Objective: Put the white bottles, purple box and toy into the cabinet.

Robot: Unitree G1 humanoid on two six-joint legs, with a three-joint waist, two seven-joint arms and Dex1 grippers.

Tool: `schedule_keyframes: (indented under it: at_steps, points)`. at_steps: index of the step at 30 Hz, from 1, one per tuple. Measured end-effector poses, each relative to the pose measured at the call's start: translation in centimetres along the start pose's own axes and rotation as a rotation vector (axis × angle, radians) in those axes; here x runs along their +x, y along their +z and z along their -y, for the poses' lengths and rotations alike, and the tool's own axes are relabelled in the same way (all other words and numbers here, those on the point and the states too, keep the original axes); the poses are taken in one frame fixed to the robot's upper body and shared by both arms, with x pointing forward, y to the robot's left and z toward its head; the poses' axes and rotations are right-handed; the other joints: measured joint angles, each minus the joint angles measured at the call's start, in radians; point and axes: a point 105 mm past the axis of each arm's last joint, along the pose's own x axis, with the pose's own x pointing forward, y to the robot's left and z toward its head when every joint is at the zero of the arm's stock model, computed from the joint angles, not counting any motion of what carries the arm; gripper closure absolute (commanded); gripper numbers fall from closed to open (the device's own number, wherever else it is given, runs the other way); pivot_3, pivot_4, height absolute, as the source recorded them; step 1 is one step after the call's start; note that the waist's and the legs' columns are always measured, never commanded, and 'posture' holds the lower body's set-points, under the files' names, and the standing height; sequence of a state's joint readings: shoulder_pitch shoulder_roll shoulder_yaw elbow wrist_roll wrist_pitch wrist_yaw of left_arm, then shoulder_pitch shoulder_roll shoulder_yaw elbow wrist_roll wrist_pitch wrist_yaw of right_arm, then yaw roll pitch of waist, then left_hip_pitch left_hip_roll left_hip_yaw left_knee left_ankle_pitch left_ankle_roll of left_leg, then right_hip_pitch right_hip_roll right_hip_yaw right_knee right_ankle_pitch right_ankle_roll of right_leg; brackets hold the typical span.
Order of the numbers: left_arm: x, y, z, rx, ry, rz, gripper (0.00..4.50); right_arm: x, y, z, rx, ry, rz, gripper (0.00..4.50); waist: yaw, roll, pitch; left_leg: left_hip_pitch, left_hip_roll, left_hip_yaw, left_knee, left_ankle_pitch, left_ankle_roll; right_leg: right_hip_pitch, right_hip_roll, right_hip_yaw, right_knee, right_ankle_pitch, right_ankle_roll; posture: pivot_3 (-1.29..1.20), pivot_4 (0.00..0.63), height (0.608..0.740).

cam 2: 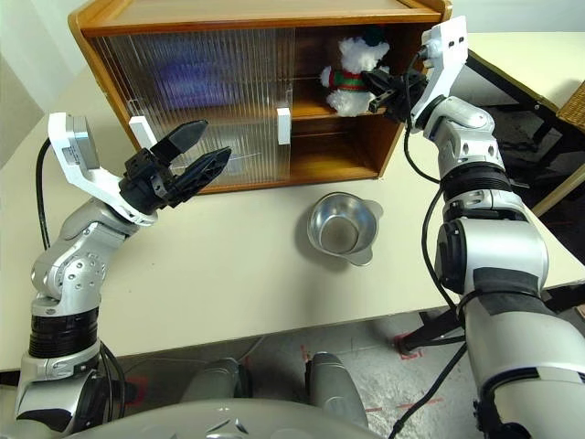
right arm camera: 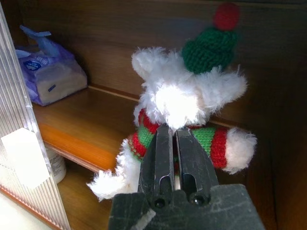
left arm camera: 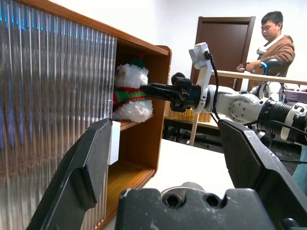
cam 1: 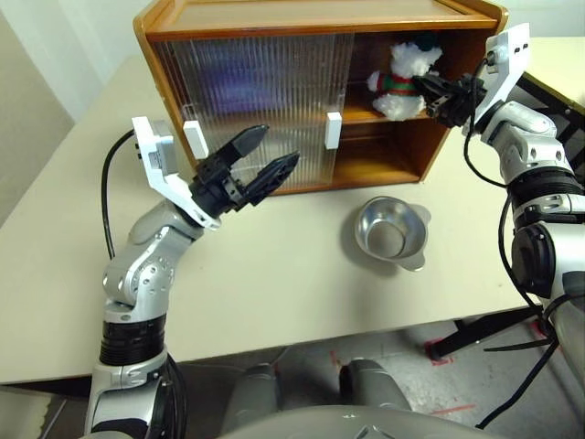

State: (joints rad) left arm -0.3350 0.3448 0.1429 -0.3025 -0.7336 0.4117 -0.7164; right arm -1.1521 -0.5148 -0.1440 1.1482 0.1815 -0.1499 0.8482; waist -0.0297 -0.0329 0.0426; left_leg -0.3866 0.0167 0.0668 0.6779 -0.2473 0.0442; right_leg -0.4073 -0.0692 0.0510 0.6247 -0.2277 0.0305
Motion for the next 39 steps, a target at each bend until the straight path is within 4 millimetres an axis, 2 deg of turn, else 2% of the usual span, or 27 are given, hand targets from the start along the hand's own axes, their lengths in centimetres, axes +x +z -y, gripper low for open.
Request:
schedule_keyframes:
  at_steps: [19, 30, 39]
  points:
    - [0.0, -0.1, 0.0, -0.005, 0.003, -0.001, 0.0, 0.9, 0.6, -0.5, -0.024, 0.02, -0.009, 4.49, 0.002, 0.0, 0.0, 0.0, 0.0, 0.0, 0.0, -0.001, -0.002, 0.0, 0.0, 0.0, 0.0, 0.0, 0.0, 0.13, 0.0, 0.74]
    - [0.0, -0.2, 0.1, -0.01, 0.001, 0.002, 0.0, 0.7, 0.0, 0.2, -0.012, -0.021, -0.05, 4.49, 0.018, 0.0, 0.0, 0.0, 0.0, 0.0, -0.001, -0.001, -0.002, 0.0, 0.0, 0.0, 0.0, 0.0, -0.001, 0.14, 0.0, 0.74]
    - [0.0, -0.3, 0.0, -0.012, 0.017, 0.0, 0.0, 1.6, 0.2, -0.2, 0.003, -0.014, -0.093, 4.49, 0.02, 0.0, 0.0, 0.0, 0.0, 0.0, -0.001, -0.001, -0.002, 0.0, 0.0, 0.0, 0.0, 0.0, -0.001, 0.15, 0.0, 0.74]
